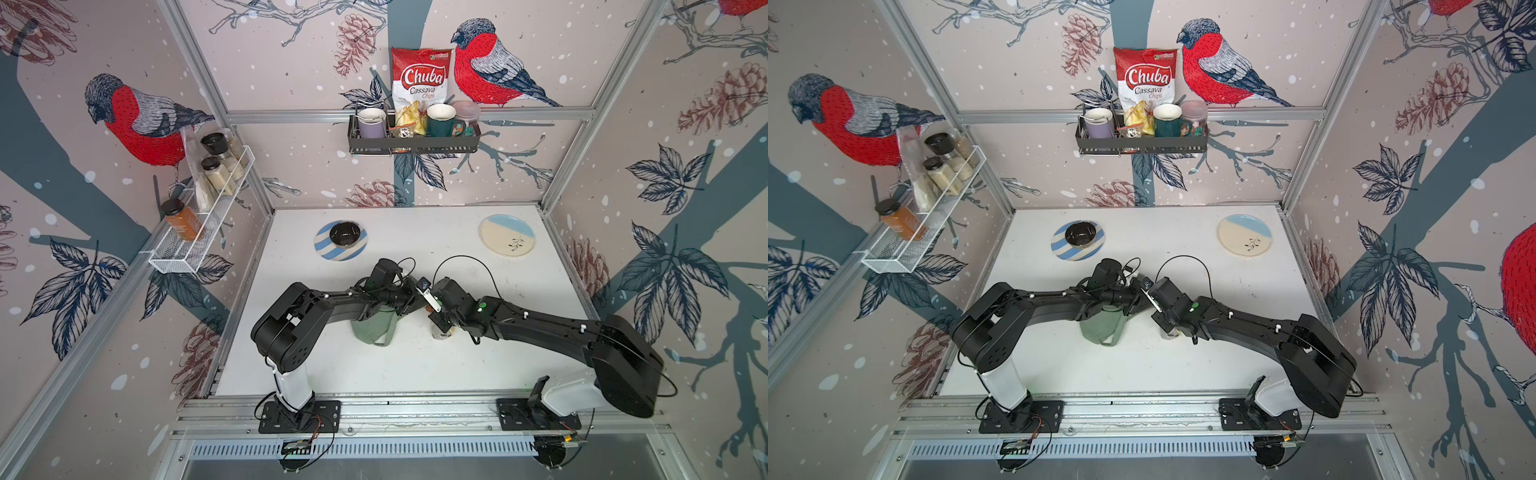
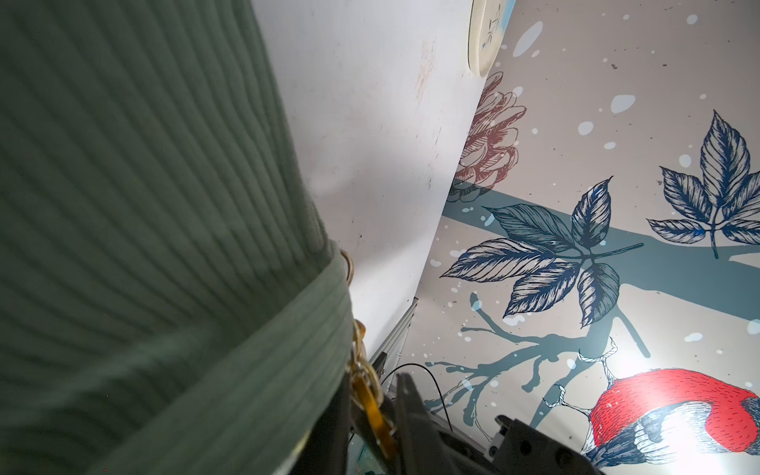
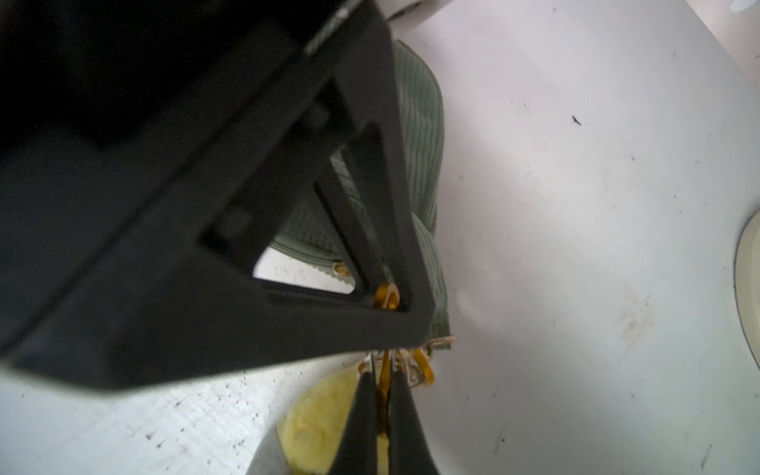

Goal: Remove the decoration from the bag
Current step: Remove the decoration item from the bag.

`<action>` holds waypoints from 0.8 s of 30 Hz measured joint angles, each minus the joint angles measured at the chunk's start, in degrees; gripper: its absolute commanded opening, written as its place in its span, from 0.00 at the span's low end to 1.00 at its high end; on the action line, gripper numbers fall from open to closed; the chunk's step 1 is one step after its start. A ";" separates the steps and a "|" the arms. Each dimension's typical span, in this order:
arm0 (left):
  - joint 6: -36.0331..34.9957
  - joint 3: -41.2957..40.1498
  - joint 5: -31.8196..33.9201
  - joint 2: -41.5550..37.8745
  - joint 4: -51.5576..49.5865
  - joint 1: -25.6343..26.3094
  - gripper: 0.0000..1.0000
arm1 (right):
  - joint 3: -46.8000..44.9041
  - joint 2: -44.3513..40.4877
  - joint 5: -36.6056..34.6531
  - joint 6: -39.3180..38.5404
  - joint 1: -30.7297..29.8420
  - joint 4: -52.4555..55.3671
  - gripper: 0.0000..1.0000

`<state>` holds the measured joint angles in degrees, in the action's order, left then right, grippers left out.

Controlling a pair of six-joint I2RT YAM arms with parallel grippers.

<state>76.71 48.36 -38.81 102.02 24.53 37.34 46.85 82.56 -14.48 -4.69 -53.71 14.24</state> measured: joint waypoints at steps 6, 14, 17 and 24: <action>1.18 0.11 -0.13 0.11 0.15 -0.02 0.01 | -0.02 0.04 -1.75 0.20 -0.61 0.15 0.06; 1.01 0.57 -1.27 0.72 0.11 -0.02 0.00 | -1.20 -3.21 2.40 -0.02 0.17 0.39 0.35; 0.52 0.76 -2.05 0.74 0.09 -0.22 0.00 | -3.30 -8.07 10.51 2.21 7.78 -0.48 0.51; -0.72 1.05 -5.62 1.05 0.04 -0.70 0.00 | -6.21 -14.80 26.86 9.53 19.56 -0.63 0.51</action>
<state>75.99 49.41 -44.42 103.07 24.58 36.64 40.64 67.77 12.38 4.84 -34.15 13.61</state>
